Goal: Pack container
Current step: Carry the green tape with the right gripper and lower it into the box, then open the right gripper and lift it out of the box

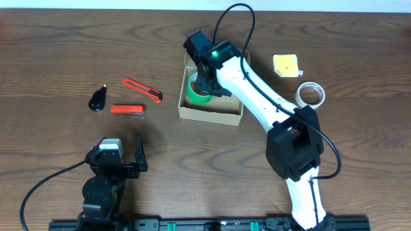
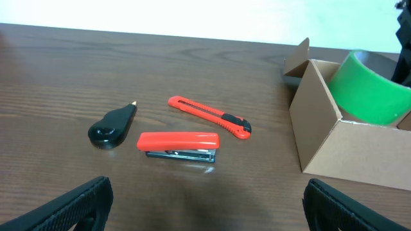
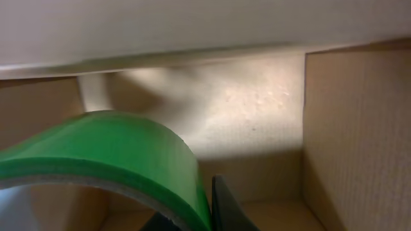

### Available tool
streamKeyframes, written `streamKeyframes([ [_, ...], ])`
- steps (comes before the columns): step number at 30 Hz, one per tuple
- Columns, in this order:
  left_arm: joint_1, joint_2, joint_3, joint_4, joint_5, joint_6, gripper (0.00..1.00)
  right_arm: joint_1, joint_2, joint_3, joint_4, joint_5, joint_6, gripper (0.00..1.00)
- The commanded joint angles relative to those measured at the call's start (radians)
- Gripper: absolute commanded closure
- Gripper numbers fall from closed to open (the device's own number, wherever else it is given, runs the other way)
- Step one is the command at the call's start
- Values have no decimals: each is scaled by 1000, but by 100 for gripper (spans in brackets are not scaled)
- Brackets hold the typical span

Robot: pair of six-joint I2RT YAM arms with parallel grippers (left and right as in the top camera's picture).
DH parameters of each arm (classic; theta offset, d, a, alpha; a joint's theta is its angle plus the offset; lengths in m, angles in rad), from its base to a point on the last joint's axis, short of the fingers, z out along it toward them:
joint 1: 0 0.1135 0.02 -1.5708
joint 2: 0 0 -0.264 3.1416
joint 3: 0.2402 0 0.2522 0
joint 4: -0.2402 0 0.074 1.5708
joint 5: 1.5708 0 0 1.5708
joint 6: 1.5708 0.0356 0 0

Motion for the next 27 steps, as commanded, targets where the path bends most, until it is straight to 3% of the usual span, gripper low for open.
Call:
streamKeyframes([
  [1,5,-6,-26,-2,-6,21,5,-3,5,-18,9,35,36,99],
  [13,5,-6,-26,-2,-6,21,5,-3,24,-36,101,48,36,98],
  [18,5,-6,-26,-3,-6,21,4,-3,48,-36,99,48,36,94],
  [20,5,-6,-26,-3,-6,21,5,-3,53,-36,99,46,36,77],
  [23,5,-6,-26,-2,-6,21,5,-3,54,-36,101,50,36,64],
  [24,5,-6,-26,-2,-6,21,4,-3,54,-36,102,50,36,54],
  [27,5,-6,-26,-2,-6,21,4,-8,54,-36,101,49,36,47],
])
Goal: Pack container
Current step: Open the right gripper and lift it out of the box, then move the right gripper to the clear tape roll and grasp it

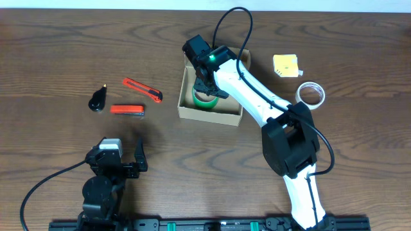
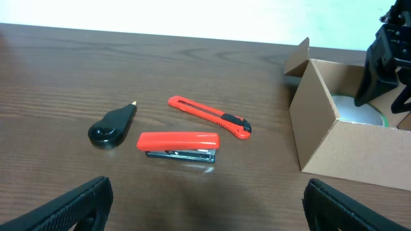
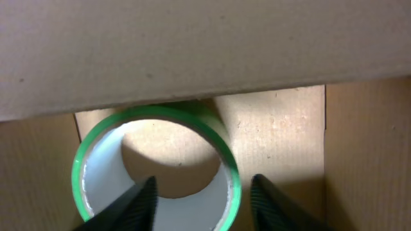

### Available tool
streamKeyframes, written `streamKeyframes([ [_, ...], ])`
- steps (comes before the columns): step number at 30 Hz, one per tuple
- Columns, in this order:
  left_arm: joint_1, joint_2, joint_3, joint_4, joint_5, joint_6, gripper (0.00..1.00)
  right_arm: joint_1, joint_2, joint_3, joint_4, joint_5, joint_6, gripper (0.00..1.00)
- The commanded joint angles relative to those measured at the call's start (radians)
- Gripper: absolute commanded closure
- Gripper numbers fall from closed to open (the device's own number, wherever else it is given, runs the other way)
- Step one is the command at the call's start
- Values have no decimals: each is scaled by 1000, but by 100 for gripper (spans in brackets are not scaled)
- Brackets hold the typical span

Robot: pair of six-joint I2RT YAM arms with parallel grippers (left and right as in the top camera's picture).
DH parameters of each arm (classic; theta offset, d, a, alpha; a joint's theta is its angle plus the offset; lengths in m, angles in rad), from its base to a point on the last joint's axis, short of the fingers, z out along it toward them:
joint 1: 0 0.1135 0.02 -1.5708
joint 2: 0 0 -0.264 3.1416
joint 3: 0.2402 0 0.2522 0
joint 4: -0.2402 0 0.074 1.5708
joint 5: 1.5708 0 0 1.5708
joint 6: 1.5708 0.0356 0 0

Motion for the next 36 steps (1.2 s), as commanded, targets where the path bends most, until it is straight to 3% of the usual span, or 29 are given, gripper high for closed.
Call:
streamKeyframes([
  [1,5,-6,-26,-2,-6,21,4,-8,16,-6,-2,21,7,44],
  [4,5,-6,-26,-3,-6,21,5,-8,10,-6,-11,5,7,37],
  [10,5,-6,-26,-2,-6,21,5,-8,-59,-5,-48,-32,-48,37],
  [19,5,-6,-26,-2,-6,21,5,-42,-311,-5,-126,-31,-256,35],
  [22,5,-6,-26,-3,-6,21,5,-64,-382,-5,-187,-31,-298,43],
  [25,5,-6,-26,-2,-6,21,5,-91,-416,-5,-273,16,-315,36],
  [36,5,-6,-26,-2,-6,21,5,-345,-420,-44,-377,82,-361,30],
])
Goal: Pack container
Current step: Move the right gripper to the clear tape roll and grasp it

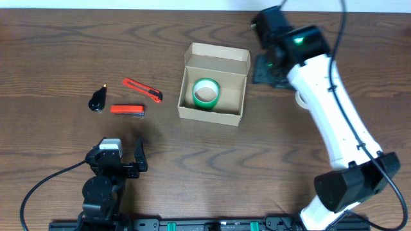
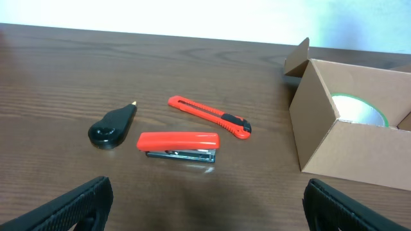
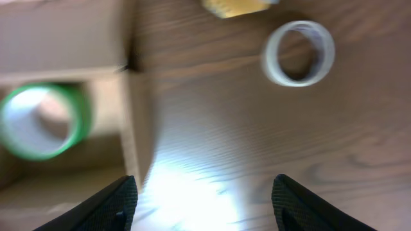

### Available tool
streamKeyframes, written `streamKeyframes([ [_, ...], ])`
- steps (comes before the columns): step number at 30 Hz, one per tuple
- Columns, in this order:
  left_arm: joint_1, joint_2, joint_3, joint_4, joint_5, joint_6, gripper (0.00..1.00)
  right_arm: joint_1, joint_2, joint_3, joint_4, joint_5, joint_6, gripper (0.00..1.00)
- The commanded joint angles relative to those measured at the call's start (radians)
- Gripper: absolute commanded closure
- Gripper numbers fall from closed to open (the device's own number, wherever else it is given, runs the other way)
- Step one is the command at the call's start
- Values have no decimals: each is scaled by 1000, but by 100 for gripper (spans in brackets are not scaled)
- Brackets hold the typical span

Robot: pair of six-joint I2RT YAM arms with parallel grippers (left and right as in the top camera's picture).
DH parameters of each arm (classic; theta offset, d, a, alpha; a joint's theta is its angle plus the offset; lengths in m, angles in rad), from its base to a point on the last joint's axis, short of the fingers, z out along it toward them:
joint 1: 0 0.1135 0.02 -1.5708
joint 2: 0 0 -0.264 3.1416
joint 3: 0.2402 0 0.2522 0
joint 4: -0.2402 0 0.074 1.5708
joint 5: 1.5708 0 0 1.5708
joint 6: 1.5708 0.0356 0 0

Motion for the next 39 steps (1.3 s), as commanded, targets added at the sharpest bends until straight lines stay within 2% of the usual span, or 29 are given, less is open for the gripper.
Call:
streamKeyframes([
  [1,5,-6,-26,-2,-6,21,5,-104,5,-51,6,37,-48,30],
  [6,5,-6,-26,-2,-6,21,5,-237,5,-203,110,13,-90,29],
  [16,5,-6,-26,-3,-6,21,5,-410,5,-546,473,-173,-238,28],
  [20,5,-6,-26,-3,-6,21,5,-419,5,-619,582,-191,-278,28],
  [25,5,-6,-26,-2,-6,21,4,-405,5,-694,720,-193,-349,34],
  [33,5,-6,-26,-3,-6,21,5,-397,5,-785,927,-197,-370,41],
  [39,5,-6,-26,-2,-6,21,5,-397,15,-822,1018,-196,-393,47],
])
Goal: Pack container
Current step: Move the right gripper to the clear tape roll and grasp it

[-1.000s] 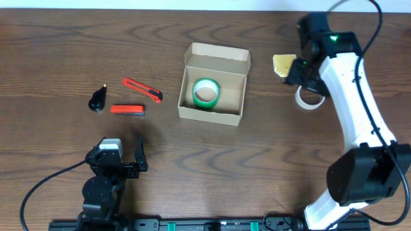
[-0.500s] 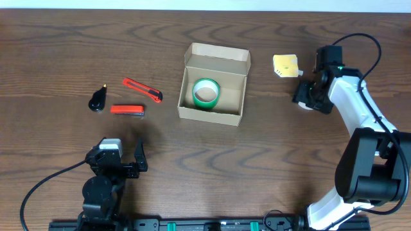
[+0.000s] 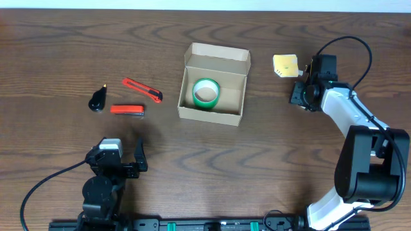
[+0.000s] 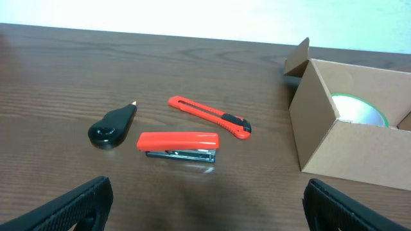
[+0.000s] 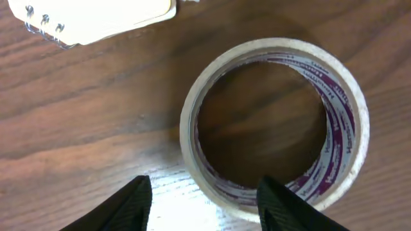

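The open cardboard box (image 3: pixel 215 110) stands mid-table with a green tape roll (image 3: pixel 206 93) lying flat inside. A whitish tape roll with purple print (image 5: pixel 343 138) lies on the table at the right. My right gripper (image 5: pixel 205 208) is open just above it, its fingers (image 5: pixel 128 205) straddling the roll's near rim. In the overhead view the right gripper (image 3: pixel 300 96) covers that roll. My left gripper (image 4: pixel 209 212) rests open at the near left, nothing between its fingers.
A yellow spiral notepad (image 3: pixel 285 65) lies just beyond the whitish roll. Left of the box are a red utility knife (image 3: pixel 142 90), a red stapler (image 3: pixel 127 110) and a small black tool (image 3: pixel 97 100).
My right gripper was high over the table just right of the box; now it is low over the whitish tape roll at the right, still open. The left arm has not moved.
My right gripper was inside the box, shut on the green tape roll. Then it was open with the roll lying flat on the box floor. Afterwards it was up and to the right of the box, and now it hangs over the whitish roll.
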### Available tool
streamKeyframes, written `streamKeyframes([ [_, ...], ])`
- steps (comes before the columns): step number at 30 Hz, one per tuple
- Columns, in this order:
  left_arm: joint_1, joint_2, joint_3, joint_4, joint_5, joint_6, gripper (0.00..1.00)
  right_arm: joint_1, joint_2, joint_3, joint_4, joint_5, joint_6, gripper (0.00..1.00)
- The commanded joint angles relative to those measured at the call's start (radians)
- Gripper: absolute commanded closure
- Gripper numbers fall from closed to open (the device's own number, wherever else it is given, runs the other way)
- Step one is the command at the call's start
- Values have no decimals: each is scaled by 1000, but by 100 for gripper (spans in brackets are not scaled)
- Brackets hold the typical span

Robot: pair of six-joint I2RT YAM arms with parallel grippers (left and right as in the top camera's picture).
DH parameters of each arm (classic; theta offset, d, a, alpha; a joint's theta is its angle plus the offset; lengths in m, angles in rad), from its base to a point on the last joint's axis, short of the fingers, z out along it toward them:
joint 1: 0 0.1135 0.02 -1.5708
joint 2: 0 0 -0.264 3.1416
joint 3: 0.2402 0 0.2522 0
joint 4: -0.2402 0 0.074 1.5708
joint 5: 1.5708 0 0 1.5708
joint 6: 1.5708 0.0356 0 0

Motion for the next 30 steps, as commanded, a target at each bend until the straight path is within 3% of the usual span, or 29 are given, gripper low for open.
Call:
streamKeyframes([
  [1,5,-6,-26,-3,-6,21,5,8,12,-14,23,-3,-33,48],
  [16,5,-6,-26,-2,-6,21,5,6,67,-14,95,-3,-62,57],
  [22,5,-6,-26,-3,-6,21,5,7,105,-14,98,-4,-62,55],
  [30,5,-6,-26,-3,-6,21,5,4,104,-8,101,-4,-66,83],
])
